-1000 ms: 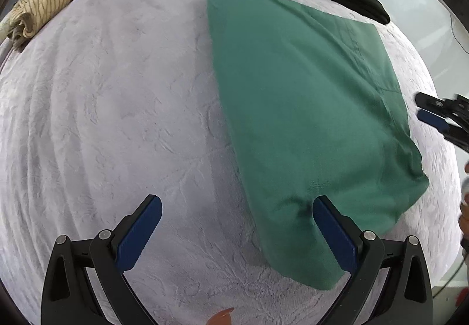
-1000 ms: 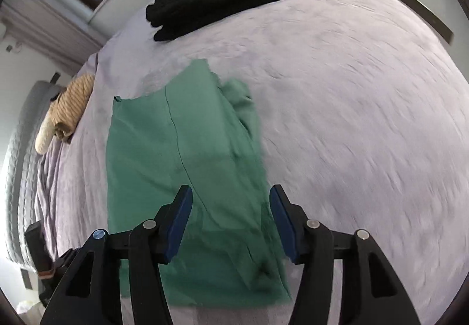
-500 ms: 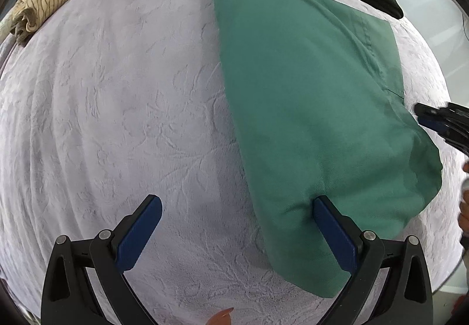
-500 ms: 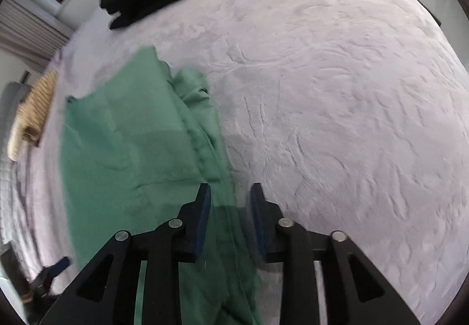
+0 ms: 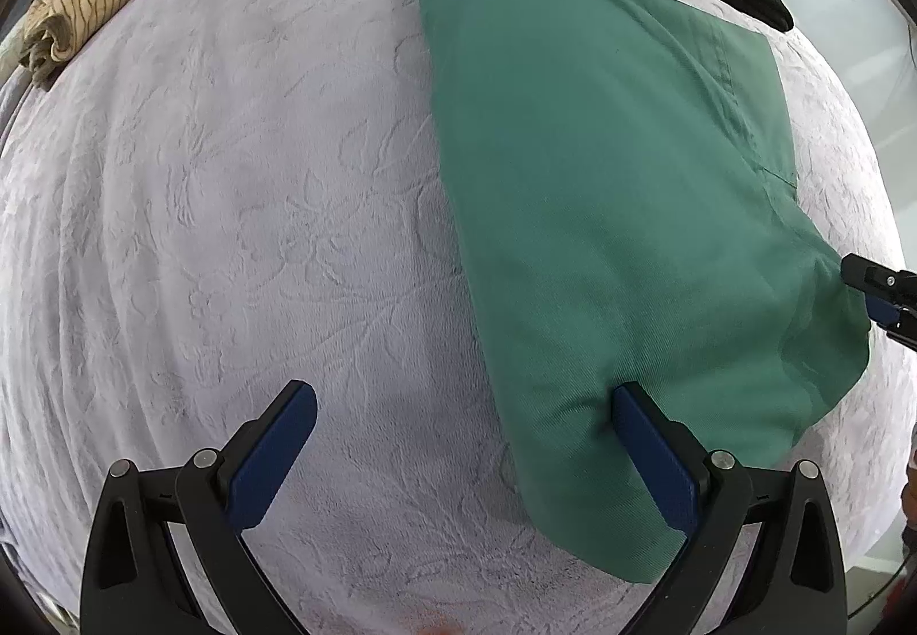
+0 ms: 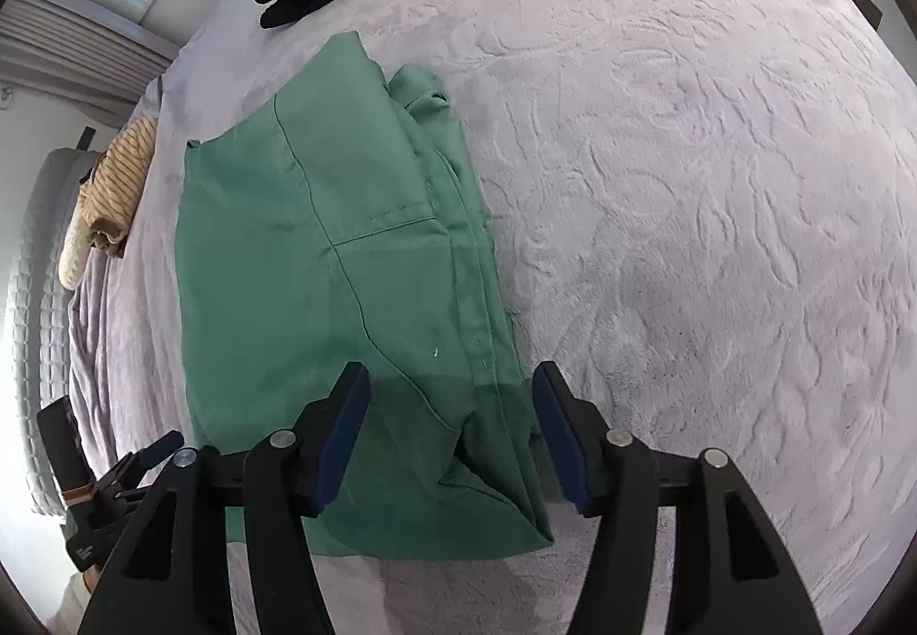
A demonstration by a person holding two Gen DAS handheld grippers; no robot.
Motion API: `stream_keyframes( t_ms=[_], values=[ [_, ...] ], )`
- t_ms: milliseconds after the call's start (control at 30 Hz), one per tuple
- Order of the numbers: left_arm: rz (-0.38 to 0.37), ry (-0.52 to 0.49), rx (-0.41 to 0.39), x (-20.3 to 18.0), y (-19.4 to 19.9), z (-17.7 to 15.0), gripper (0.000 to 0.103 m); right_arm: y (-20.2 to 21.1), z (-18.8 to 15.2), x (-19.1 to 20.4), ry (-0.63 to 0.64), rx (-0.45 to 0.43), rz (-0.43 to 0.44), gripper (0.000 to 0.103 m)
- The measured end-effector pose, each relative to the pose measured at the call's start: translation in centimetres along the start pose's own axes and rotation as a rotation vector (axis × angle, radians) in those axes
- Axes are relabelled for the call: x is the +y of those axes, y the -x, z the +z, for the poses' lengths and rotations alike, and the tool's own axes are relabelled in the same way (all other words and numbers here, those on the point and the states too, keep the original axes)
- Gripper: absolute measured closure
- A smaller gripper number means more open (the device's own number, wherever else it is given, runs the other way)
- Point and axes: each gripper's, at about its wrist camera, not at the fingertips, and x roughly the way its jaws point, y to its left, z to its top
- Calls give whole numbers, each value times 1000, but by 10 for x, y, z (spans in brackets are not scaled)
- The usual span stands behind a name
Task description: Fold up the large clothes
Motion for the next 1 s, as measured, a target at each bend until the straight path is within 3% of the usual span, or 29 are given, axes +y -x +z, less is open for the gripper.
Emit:
stream_keyframes(
  t_ms=[100, 200, 467, 567, 900, 1000],
  values=[
    [-15, -4, 8, -2, -1, -1, 0, 3, 0, -3, 5, -2, 9, 33],
    [-35, -9, 17, -3, -2, -1, 0, 2, 4, -3, 5, -7, 32, 24],
    [-80, 12, -6, 5, 4, 4, 0, -1, 8, -6, 3, -10, 71, 20],
    [-127, 25, -26, 10, 8, 12, 0, -6, 7, -9, -6, 13, 88, 11],
    [-319, 84, 42, 15, -14, 31, 0, -18, 30, -16, -15, 23, 216, 11],
    [-380, 92, 63, 13, -25, 34, 0, -38, 48, -16, -5, 70, 276, 11]
  ],
)
